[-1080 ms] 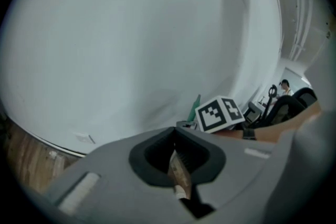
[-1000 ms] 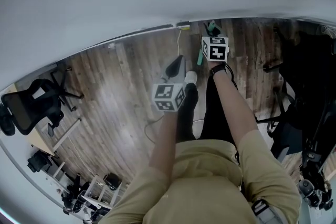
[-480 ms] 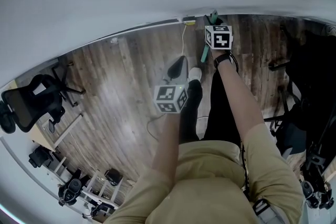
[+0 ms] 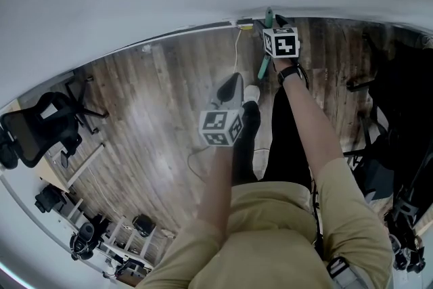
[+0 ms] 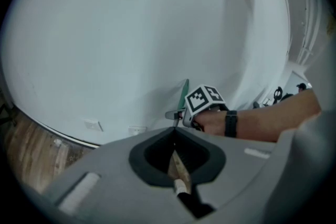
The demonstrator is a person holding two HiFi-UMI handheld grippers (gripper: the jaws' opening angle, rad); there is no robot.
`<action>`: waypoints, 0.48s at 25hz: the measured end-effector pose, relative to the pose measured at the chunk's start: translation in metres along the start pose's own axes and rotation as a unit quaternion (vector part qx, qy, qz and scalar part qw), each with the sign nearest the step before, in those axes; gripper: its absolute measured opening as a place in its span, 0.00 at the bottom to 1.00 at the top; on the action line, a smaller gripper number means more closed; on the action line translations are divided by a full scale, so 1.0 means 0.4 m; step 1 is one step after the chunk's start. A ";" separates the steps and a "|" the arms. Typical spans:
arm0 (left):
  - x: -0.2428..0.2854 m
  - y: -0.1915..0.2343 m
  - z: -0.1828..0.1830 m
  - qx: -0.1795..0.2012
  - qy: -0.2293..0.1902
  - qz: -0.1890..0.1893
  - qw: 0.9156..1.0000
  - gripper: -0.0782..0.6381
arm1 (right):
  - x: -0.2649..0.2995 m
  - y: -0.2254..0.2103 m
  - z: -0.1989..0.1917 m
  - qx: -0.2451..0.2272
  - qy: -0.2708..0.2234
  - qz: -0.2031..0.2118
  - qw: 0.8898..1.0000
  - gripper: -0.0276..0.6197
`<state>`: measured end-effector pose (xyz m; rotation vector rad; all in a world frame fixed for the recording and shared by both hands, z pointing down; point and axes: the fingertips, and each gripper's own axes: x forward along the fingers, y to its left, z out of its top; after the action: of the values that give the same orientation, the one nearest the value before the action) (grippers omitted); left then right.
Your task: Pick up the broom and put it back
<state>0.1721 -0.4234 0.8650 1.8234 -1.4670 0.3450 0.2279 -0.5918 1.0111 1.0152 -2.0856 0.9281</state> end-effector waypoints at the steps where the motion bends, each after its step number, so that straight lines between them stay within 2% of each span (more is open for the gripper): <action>1: 0.002 -0.001 -0.001 -0.001 0.000 0.000 1.000 0.11 | 0.002 0.001 -0.002 -0.001 0.002 0.002 1.000 0.52; 12: 0.005 0.012 -0.006 -0.010 -0.001 0.003 1.000 0.11 | -0.008 0.044 -0.012 0.001 -0.004 0.016 1.000 0.64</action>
<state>0.1690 -0.4234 0.8698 1.8048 -1.4732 0.3304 0.2159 -0.5786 1.0056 0.9900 -2.1146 0.9432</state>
